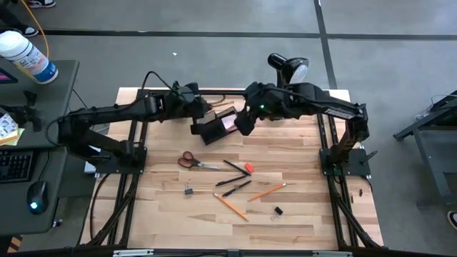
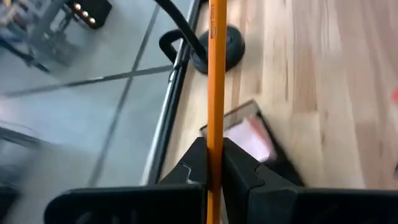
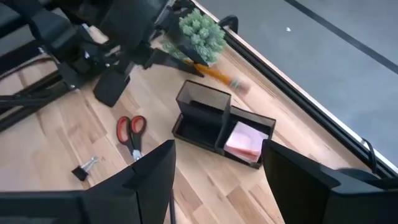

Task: Pick and place office supplies into organizer
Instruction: Put the top right orange pencil into the black desk organizer

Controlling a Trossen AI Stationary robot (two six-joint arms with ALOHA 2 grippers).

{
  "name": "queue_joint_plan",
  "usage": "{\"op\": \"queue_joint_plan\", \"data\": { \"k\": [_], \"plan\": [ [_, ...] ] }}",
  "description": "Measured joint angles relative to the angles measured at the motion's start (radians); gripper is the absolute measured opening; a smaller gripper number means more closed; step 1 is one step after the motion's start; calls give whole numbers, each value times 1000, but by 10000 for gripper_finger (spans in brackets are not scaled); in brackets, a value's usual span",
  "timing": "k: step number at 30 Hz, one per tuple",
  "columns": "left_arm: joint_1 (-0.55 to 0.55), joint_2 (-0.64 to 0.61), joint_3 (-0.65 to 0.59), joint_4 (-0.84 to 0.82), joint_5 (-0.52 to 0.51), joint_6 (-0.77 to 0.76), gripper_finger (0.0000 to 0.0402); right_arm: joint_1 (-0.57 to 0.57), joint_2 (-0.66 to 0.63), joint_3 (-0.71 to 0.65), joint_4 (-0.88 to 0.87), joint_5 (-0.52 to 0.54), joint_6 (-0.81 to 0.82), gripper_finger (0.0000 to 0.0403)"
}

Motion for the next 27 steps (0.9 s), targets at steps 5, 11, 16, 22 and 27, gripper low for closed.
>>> {"op": "queue_joint_plan", "data": {
  "k": [5,11,16,22,27],
  "plan": [
    [55,0,-126,247,55,-196,4,8,0,-1,-8,46,31,231],
    [75,0,-267,429,69,-320,4,8,0,-1,-7,60,42,231],
    [74,1,-370,577,72,-329,5,8,0,-1,-6,60,48,231],
    [74,1,-493,762,34,-341,5,8,0,-1,-6,60,48,231],
    [74,1,-582,888,-21,-373,5,8,0,-1,-6,59,48,231]
  ]
}}
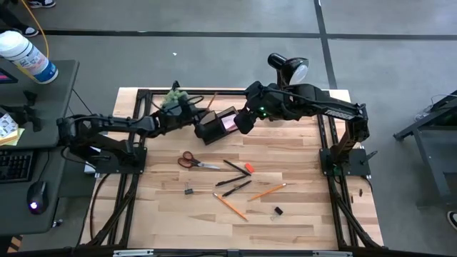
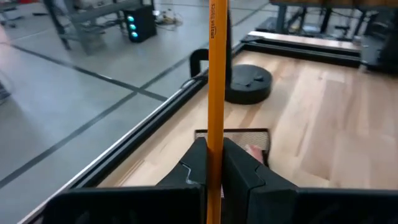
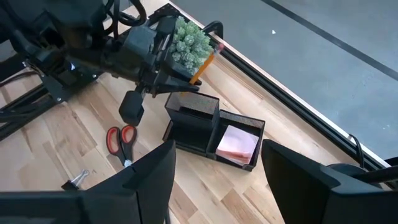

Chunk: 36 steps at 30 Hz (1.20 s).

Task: Pick and place office supplies into organizer
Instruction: Put the top right orange pencil into the black desk organizer

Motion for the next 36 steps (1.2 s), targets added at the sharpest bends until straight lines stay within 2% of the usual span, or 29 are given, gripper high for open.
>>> {"op": "queue_joint_plan", "data": {
  "k": [4,17,28,36],
  "plan": [
    [0,0,-39,48,-31,-2,5,0,0,0,0,0,0,231],
    [0,91,-55,182,-23,-24,5,0,0,0,0,-13,15,231],
    [0,167,-54,194,-19,-24,7,0,0,0,0,-16,16,231],
    [0,167,-54,177,-31,1,56,0,0,0,0,-16,15,231]
  ]
}}
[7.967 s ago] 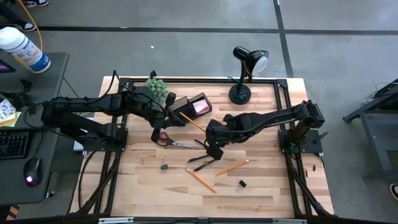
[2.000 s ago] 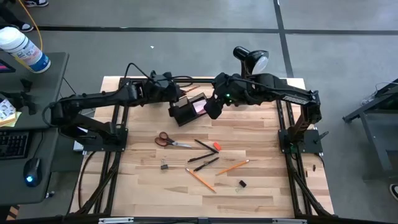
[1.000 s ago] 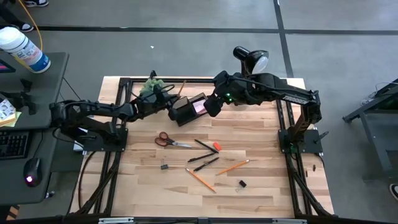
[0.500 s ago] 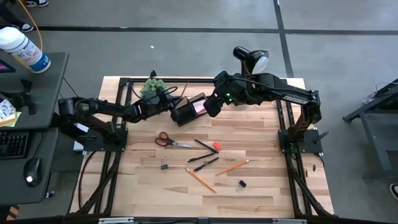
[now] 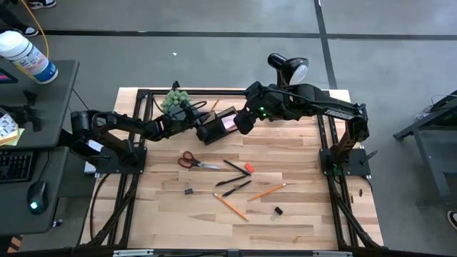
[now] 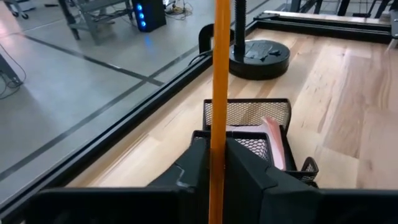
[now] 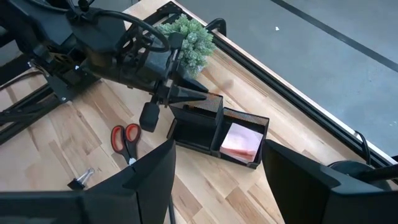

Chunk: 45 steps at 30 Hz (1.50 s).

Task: Pick and place office supplies into organizer
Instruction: Put the top right orange pencil into the black desk organizer, then put the right orange pencil into the black desk organizer

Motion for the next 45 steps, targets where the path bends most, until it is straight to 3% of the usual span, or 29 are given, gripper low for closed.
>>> {"op": "queue_joint_plan", "data": {
  "k": [11,17,21,25,27,31,35,45],
  "plan": [
    [0,0,0,15,14,-5,96,0,0,0,-12,1,-1,231],
    [0,0,0,27,107,25,84,30,0,0,-219,31,12,231],
    [0,-1,0,116,124,20,70,64,0,-1,-315,102,78,231],
    [0,-5,5,301,140,50,51,85,-26,-64,-302,47,88,231],
    [0,-10,16,348,191,64,41,98,-34,-133,-314,41,109,231],
    [-10,-19,52,343,333,77,21,131,-73,-353,-242,-63,108,231],
    [-66,-22,62,338,407,44,3,168,-126,-569,-148,-188,95,231],
    [-330,-27,63,283,359,-36,2,267,-232,-983,84,-521,-41,231]
  ]
}}
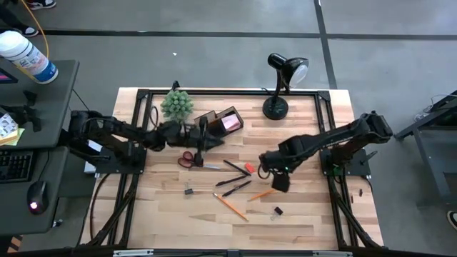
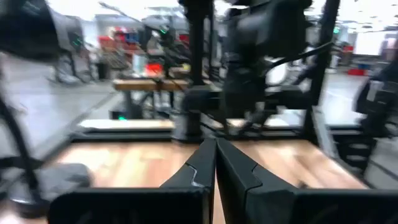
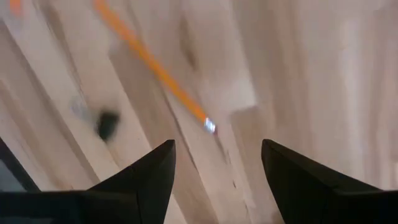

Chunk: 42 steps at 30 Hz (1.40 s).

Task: Pick and place office supplies into organizer
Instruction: Put the right orange pencil into the black desk organizer

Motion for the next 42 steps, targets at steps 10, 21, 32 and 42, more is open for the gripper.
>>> {"op": "queue_joint_plan", "data": {
  "k": [10,21,32,42],
  "plan": [
    [-225,0,129,-238,-133,-33,0,88,-8,-211,93,-28,-265,231],
    [-309,1,544,-1056,-289,132,0,90,-8,-328,305,72,-415,231],
    [-314,1,642,-1161,-315,196,0,91,-7,-390,384,52,-473,202],
    [-312,1,642,-1182,-347,204,1,132,-7,-432,469,83,-430,193]
  ]
}}
